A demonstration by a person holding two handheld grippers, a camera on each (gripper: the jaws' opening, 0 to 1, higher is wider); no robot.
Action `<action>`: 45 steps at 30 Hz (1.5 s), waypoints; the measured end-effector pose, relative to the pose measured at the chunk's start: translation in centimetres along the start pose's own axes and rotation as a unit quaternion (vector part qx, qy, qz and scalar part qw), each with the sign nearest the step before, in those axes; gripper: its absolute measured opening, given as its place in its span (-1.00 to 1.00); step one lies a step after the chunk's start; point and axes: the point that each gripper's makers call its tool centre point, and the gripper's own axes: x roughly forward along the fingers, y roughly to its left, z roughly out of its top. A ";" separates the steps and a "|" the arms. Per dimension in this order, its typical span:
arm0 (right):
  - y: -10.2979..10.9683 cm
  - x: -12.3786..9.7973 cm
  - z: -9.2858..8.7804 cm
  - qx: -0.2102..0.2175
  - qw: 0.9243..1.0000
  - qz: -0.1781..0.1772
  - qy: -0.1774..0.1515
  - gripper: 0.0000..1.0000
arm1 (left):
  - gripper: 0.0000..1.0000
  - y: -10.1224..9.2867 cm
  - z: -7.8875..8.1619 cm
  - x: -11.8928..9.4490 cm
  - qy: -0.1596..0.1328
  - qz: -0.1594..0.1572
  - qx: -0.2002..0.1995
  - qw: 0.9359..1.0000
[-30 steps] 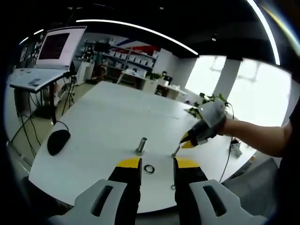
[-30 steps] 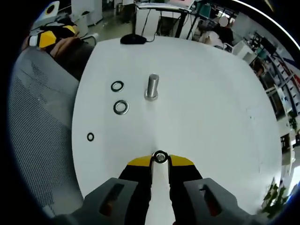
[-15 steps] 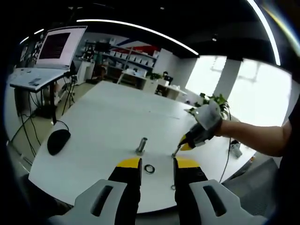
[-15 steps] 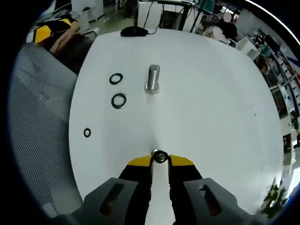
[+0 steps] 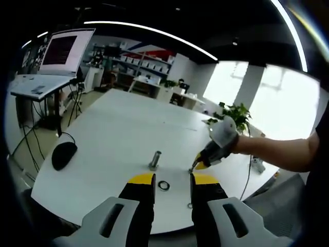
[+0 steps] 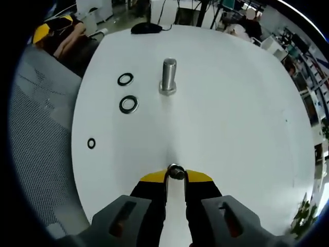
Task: Place the washer onto the threaded stud by aligning its center hole with the stud, sliding it down to the base, and recovering from edge contact or off-axis alignment until the washer reaches the visible bottom stop.
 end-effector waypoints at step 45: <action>5.4 -0.9 -1.5 0.071 0.996 0.052 -0.018 -0.55 | -0.51 -0.1 0.0 0.0 0.000 0.000 0.001 1.000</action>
